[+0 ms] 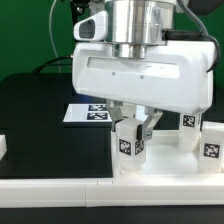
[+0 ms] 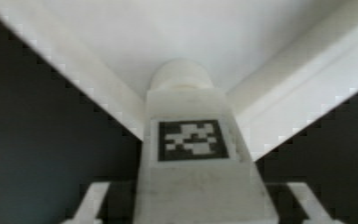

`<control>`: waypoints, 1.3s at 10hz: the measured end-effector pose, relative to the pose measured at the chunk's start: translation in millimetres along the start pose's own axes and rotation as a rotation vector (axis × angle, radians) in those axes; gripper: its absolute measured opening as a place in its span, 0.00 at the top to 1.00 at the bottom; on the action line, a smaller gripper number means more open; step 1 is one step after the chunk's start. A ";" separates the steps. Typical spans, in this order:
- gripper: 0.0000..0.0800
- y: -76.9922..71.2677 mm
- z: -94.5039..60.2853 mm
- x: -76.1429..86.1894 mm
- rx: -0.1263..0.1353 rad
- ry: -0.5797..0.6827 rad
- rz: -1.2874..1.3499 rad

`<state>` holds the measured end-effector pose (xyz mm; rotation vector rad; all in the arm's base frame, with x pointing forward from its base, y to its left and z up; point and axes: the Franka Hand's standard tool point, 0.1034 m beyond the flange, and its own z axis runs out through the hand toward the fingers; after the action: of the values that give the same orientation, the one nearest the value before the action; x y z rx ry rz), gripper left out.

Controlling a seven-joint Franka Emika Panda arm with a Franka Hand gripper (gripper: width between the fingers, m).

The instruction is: Assemble square table

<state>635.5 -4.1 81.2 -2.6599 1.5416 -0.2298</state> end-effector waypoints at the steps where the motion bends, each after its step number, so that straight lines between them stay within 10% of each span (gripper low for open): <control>1: 0.64 2.8 -0.1 0.4 0.017 -0.029 0.173; 5: 0.52 6.0 0.6 0.0 0.039 -0.075 0.397; 6: 0.52 7.1 1.4 -2.8 0.018 -0.074 0.317; 7: 0.29 7.0 1.0 -9.8 -0.048 -0.065 0.134; 13: 0.19 5.8 1.6 -11.5 -0.046 -0.068 -0.593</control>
Offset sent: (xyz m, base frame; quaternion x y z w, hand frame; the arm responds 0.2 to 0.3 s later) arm 0.0000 0.0000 0.0000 0.0000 0.0000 0.1938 0.9810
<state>625.1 2.9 77.7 -3.0507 0.7090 -0.1246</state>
